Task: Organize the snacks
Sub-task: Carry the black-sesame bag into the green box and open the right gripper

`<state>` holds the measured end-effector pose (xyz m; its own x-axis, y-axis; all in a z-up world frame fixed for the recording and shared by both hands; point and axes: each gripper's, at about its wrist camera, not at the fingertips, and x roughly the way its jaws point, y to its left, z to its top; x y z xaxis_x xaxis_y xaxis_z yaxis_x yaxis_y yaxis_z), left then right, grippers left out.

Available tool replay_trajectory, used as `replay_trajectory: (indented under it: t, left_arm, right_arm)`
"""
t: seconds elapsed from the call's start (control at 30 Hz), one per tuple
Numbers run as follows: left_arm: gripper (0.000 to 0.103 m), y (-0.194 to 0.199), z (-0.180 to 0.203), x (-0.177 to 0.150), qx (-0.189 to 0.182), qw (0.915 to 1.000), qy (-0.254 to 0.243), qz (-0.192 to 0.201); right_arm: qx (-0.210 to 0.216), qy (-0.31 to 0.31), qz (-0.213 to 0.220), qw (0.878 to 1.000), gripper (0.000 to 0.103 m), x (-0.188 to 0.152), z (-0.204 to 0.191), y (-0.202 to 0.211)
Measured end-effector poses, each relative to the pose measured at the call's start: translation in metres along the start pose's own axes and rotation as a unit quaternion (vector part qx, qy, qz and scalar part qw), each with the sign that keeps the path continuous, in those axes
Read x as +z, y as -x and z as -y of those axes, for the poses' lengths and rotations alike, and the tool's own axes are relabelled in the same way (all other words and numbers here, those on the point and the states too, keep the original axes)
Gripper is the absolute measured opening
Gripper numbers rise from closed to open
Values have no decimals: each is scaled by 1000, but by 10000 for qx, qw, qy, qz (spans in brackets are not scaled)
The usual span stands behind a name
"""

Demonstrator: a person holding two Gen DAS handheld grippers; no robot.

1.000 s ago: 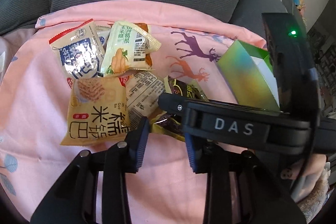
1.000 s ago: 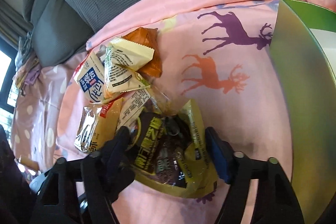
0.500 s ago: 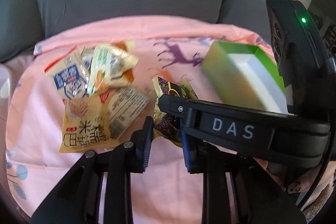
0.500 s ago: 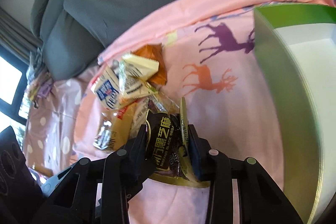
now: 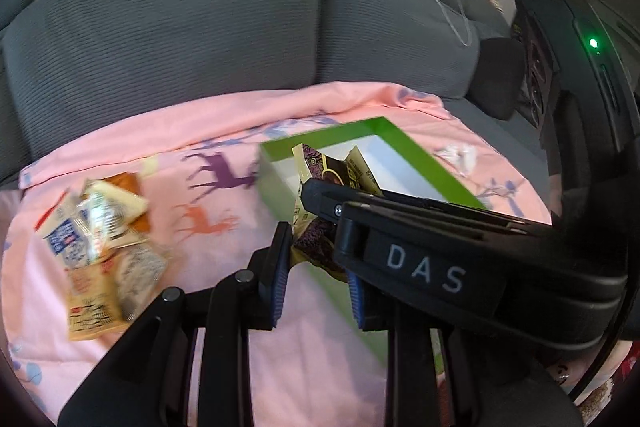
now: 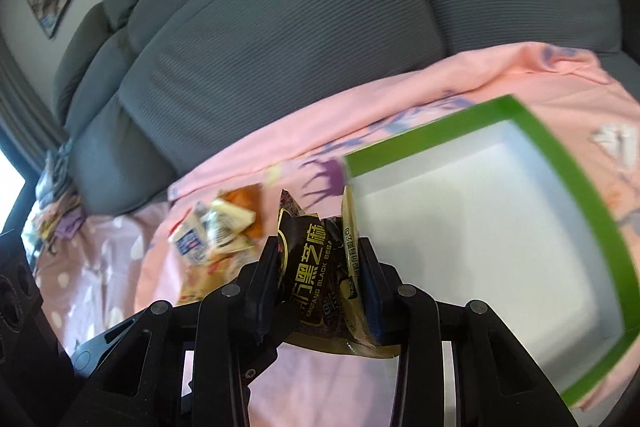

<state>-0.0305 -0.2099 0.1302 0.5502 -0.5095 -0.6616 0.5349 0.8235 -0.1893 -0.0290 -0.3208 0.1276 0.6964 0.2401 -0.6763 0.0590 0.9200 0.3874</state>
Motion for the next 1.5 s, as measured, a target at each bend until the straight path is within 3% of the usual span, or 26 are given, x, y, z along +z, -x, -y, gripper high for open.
replay_trajectory:
  t: [0.33, 0.53, 0.67, 0.73, 0.8, 0.87, 0.97, 1.1, 1.27, 1.5]
  left_arm:
    - [26, -46, 31, 4, -628, 9964, 8, -561]
    - [26, -67, 39, 2, -819, 9928, 88, -868]
    - [31, -68, 39, 0, -808, 9930, 87, -858]
    - [40, -62, 38, -1, -734, 9943, -2, -769]
    - [51, -54, 33, -1, -650, 9957, 1, -654]
    - [62, -46, 27, -1, -606, 9966, 39, -560]
    - [79, -29, 15, -1, -521, 9978, 101, -404]
    - [95, -7, -7, -3, -226, 9992, 243, -212]
    - [98, 20, -44, -11, 346, 9983, 470, -48]
    - [98, 59, -105, -36, 1050, 9902, 915, -33]
  right_arm:
    - [-607, -682, -274, 9954, 39, 3, 62, 2]
    - [-880, -929, -511, 9905, 40, 0, 84, -5]
    - [-1069, -982, -553, 9879, 42, -1, 88, -7]
    - [-1168, -989, -523, 9868, 47, -1, 88, -6]
    - [-1251, -999, -454, 9860, 59, -1, 88, -5]
    - [-1178, -968, -336, 9877, 62, 0, 83, -1]
    - [-1090, -900, -203, 9897, 76, 1, 76, 1]
    - [-1066, -693, 31, 9919, 82, 3, 59, 6]
    - [-724, -451, 274, 9960, 86, 5, 36, 10]
    - [-94, -64, 466, 9988, 92, -1, -2, 7]
